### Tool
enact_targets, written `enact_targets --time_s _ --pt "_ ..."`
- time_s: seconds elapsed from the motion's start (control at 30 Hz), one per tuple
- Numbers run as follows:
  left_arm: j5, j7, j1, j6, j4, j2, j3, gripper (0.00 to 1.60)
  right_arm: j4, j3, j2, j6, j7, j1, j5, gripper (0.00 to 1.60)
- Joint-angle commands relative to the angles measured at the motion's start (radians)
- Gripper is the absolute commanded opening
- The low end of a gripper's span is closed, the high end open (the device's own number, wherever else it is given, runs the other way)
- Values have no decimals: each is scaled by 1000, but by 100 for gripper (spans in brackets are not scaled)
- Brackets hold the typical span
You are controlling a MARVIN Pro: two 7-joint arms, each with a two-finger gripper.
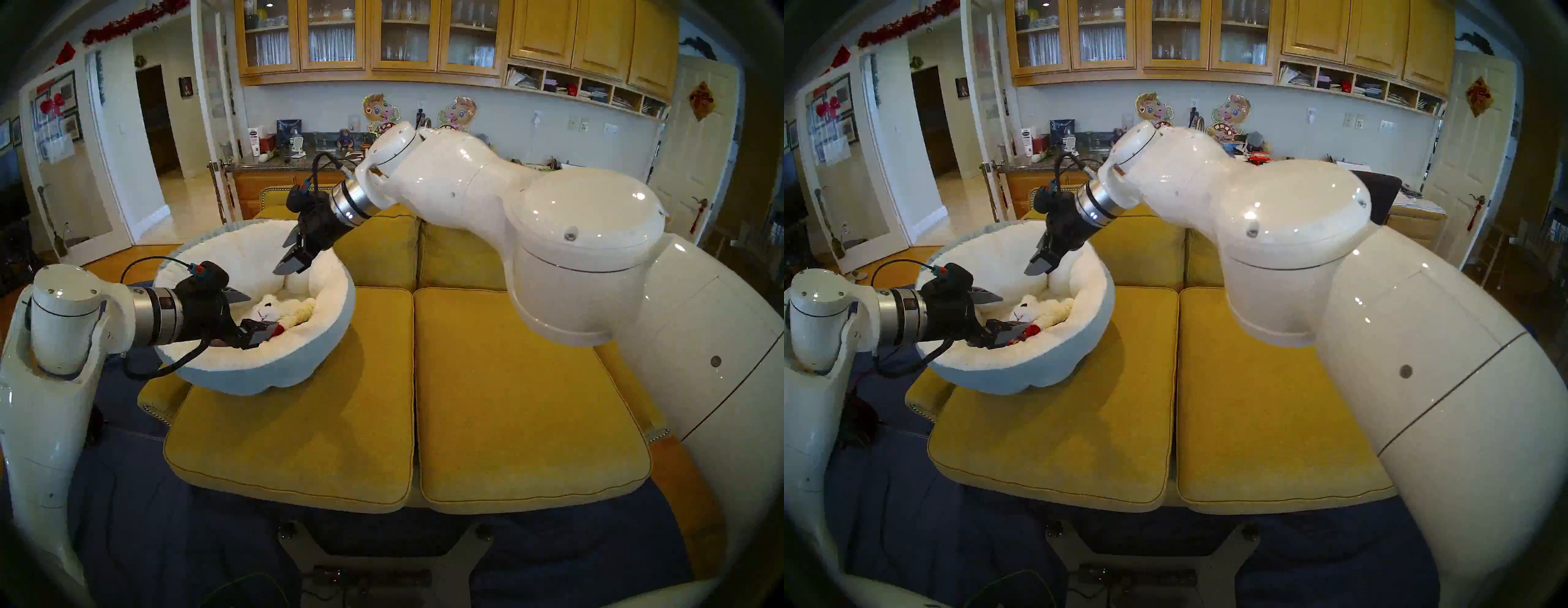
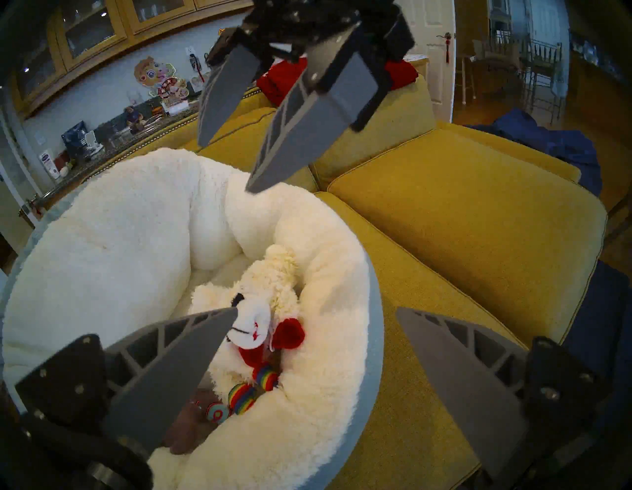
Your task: Put toys into dog bed
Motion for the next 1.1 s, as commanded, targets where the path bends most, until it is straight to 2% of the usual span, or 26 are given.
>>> enact_targets --time_s 0.0,0.47,0.9,1.07 --pt "-3 1 -18 -5 -13 4 -13 160 28 10 111 6 57 84 7 160" --pt "-2 3 -12 -4 -10 6 -9 160 62 10 259 26 191 99 10 160" --pt "-1 6 -4 -3 -8 8 -6 160 85 8 357 39 303 98 7 160" --pt "-1 7 1 -3 -7 7 -3 160 87 4 389 47 303 79 4 160"
